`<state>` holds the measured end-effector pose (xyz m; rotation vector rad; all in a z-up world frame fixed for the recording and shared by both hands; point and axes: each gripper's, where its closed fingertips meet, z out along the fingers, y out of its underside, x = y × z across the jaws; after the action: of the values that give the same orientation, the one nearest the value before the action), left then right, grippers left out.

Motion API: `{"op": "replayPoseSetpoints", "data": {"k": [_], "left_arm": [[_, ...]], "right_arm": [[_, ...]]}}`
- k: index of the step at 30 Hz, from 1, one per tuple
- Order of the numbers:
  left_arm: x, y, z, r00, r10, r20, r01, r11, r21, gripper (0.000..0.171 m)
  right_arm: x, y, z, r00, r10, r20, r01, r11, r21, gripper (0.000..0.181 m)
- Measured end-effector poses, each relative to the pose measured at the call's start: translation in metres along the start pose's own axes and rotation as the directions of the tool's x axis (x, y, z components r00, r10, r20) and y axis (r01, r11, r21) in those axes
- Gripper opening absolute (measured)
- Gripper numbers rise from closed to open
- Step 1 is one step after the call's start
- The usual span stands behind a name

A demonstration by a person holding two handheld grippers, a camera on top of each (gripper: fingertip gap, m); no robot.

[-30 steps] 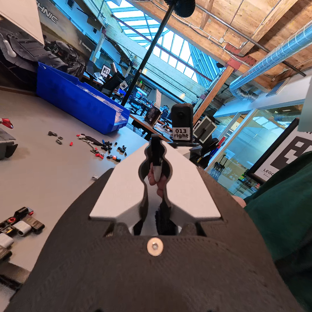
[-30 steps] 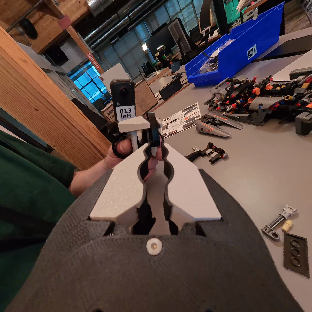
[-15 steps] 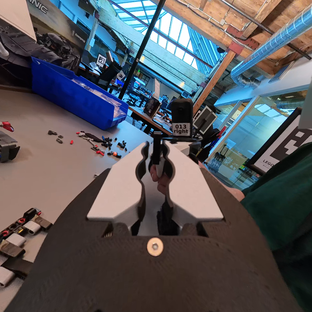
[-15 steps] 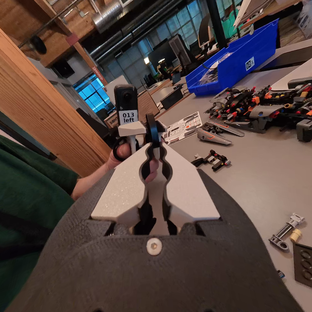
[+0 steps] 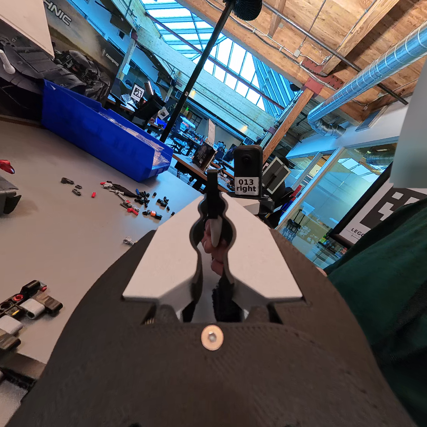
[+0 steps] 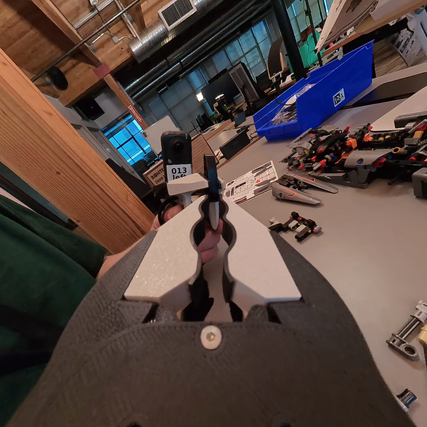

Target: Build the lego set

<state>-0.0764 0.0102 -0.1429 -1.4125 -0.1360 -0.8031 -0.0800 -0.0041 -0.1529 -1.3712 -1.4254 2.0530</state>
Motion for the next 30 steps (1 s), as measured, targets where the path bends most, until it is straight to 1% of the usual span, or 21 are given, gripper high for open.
{"op": "replayPoseSetpoints", "data": {"k": [4,11,17,24,30], "left_arm": [[0.0009,0.0017,0.0004,1.000,0.015,0.002,-0.015,1.000,-0.016,0.006],[0.0018,0.0015,0.0007,1.000,0.007,-0.008,-0.007,1.000,-0.009,0.006],[0.0015,-0.0004,0.0003,1.000,0.028,0.004,-0.027,0.999,-0.018,0.006],[-0.0007,-0.0044,-0.0030,1.000,0.028,0.005,-0.028,0.999,-0.017,0.005],[-0.0027,-0.0051,-0.0015,1.000,0.009,0.000,-0.009,1.000,-0.019,0.006]], "right_arm": [[-0.0002,0.0010,-0.0013,1.000,-0.015,-0.008,0.015,1.000,-0.013,0.005],[-0.0007,0.0001,-0.0021,1.000,-0.023,-0.019,0.023,1.000,-0.016,0.006],[-0.0010,-0.0013,-0.0023,0.999,-0.024,-0.023,0.023,1.000,-0.013,0.006],[-0.0003,-0.0015,-0.0042,0.998,-0.046,-0.038,0.045,0.999,-0.029,0.002],[0.0026,-0.0022,-0.0070,0.996,-0.066,-0.065,0.064,0.997,-0.041,0.007]]}}
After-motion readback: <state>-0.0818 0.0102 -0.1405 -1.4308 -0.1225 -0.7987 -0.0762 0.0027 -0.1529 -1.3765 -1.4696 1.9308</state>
